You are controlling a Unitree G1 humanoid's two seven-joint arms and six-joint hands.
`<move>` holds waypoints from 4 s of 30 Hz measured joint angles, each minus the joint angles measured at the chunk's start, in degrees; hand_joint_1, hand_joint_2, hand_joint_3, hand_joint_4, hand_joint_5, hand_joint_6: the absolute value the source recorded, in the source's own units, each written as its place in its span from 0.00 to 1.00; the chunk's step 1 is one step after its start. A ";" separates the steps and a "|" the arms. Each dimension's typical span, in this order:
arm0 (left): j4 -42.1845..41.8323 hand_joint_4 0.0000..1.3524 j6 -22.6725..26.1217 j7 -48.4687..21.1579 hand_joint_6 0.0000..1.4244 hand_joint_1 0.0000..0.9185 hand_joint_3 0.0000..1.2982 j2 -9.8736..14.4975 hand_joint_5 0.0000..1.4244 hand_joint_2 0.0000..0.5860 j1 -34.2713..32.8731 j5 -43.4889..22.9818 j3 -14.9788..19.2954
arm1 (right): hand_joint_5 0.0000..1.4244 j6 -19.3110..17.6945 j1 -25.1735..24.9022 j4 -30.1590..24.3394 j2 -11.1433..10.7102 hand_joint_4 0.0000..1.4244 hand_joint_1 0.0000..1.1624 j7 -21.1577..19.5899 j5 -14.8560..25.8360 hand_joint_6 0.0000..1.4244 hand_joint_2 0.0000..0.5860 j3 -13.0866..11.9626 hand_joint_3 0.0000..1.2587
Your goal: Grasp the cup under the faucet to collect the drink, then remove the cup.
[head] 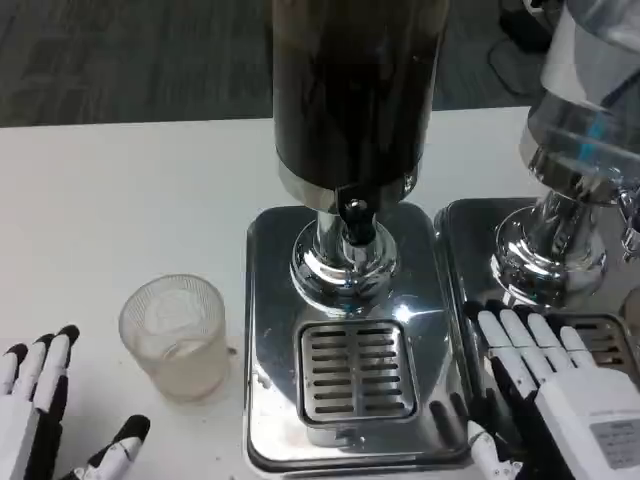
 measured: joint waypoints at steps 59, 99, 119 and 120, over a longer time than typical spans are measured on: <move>58.84 0.00 -45.41 -0.63 0.00 0.21 0.00 3.48 0.00 0.08 -35.19 -24.59 -6.74 | 0.00 9.12 -0.31 1.95 6.76 0.00 0.10 -5.17 -5.23 0.00 0.89 8.05 0.01; 65.19 0.14 -51.59 3.78 0.20 0.52 0.10 0.58 0.26 0.19 -39.67 -24.30 -8.87 | 0.00 10.10 0.27 1.83 7.15 0.00 0.09 -5.18 -5.01 0.00 0.85 8.54 0.05; 65.74 0.29 -52.86 11.53 0.38 0.58 0.28 0.53 0.43 0.24 -40.41 -19.67 -10.17 | 0.00 10.25 0.75 1.82 7.65 0.00 0.09 -5.18 -5.01 0.02 0.84 8.71 0.06; 65.62 0.29 -52.87 12.80 0.38 0.58 0.28 0.53 0.43 0.24 -40.33 -18.54 -10.20 | 0.00 10.25 0.74 1.82 7.65 0.00 0.08 -5.18 -5.01 0.02 0.84 8.70 0.06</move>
